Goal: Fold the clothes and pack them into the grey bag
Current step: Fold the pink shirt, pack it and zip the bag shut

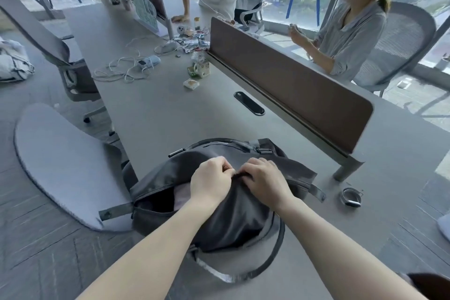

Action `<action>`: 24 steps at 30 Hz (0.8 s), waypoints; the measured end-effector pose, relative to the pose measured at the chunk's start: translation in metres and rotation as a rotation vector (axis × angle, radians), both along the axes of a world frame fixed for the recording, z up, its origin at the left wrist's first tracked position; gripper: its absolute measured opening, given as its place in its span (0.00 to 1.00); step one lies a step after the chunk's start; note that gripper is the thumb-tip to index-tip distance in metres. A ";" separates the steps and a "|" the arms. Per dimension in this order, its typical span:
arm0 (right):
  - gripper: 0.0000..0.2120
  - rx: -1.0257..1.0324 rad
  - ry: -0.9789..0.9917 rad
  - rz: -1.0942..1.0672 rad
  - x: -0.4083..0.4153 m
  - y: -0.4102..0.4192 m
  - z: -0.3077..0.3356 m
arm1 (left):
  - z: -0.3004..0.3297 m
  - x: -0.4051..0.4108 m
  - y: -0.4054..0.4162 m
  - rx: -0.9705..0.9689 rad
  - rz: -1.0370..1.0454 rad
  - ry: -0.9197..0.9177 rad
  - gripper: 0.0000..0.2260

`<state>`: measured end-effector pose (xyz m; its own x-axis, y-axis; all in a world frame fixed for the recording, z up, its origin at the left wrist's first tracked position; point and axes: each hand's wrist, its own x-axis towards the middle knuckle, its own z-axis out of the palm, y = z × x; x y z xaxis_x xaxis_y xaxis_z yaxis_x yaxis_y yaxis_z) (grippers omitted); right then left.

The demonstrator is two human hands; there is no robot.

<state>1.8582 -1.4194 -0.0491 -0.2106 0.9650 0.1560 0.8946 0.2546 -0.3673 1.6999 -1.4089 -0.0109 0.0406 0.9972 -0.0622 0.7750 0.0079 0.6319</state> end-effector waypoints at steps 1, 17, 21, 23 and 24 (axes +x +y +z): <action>0.08 0.004 0.002 0.003 0.001 0.001 -0.002 | -0.001 -0.003 -0.001 0.004 0.017 0.020 0.05; 0.01 0.046 0.027 -0.043 0.034 0.003 -0.010 | -0.024 -0.113 -0.024 0.049 0.341 0.268 0.06; 0.01 0.040 0.024 -0.058 0.034 -0.003 -0.014 | -0.030 -0.142 -0.028 0.043 0.405 0.327 0.06; 0.01 0.034 0.027 -0.064 0.035 -0.007 -0.012 | -0.032 -0.153 -0.030 0.036 0.425 0.357 0.06; 0.01 0.031 0.030 -0.068 0.036 -0.007 -0.011 | -0.033 -0.159 -0.030 0.031 0.430 0.371 0.06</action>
<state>1.8939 -1.4267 -0.0602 -0.1395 0.9716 0.1911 0.8991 0.2051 -0.3868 1.5409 -1.4393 -0.0435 -0.3888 0.9207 0.0344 0.8760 0.3579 0.3233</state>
